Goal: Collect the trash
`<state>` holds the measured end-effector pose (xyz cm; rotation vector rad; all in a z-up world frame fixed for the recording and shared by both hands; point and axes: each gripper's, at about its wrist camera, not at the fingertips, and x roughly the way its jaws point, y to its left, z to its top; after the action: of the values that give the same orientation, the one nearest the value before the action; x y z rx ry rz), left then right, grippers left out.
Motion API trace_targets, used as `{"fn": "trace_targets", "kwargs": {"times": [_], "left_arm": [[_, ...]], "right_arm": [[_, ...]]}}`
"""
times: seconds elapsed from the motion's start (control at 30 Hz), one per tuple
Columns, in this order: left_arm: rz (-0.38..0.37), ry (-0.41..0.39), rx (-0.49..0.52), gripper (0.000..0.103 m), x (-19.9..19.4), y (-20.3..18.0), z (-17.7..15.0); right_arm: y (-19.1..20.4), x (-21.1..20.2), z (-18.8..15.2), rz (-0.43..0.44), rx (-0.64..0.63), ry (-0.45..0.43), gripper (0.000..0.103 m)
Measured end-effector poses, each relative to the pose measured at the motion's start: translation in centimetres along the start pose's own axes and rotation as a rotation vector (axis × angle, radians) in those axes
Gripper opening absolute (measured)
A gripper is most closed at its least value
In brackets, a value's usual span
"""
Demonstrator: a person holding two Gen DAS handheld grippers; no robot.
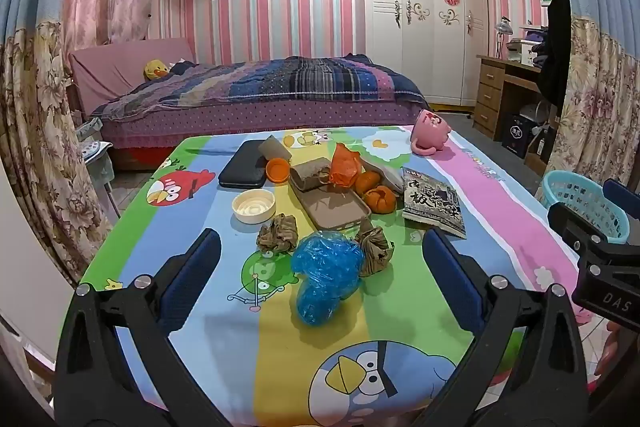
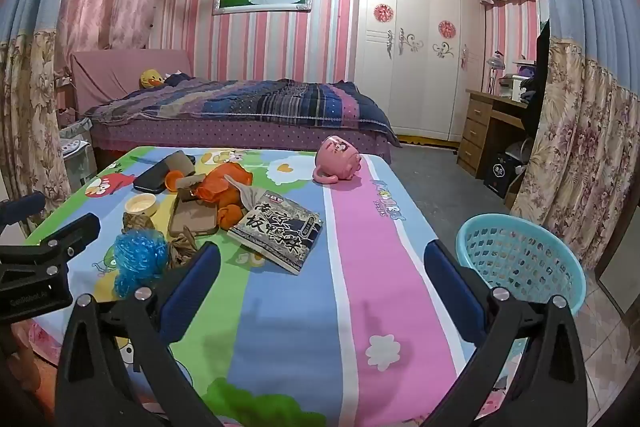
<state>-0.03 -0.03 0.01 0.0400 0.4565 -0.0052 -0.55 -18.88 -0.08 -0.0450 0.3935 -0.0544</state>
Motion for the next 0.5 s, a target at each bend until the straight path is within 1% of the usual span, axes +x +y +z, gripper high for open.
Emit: {"fn": "trace_targets", "kwargs": {"times": [0.27,0.4,0.5], "left_arm": [[0.004,0.002,-0.005,0.098,0.0,-0.15,-0.02],[0.004,0.001,-0.009,0.098,-0.62,-0.03,0.22],[0.002,0.003,-0.014,0.098,-0.19,0.12,0.04]], "right_arm": [[-0.12,-0.11,0.04,0.0,0.002,0.0,0.099],[-0.13,-0.15,0.07,-0.001,0.001,0.001,0.099],[-0.15,-0.16,0.05,0.0,0.001,0.002,0.099]]}}
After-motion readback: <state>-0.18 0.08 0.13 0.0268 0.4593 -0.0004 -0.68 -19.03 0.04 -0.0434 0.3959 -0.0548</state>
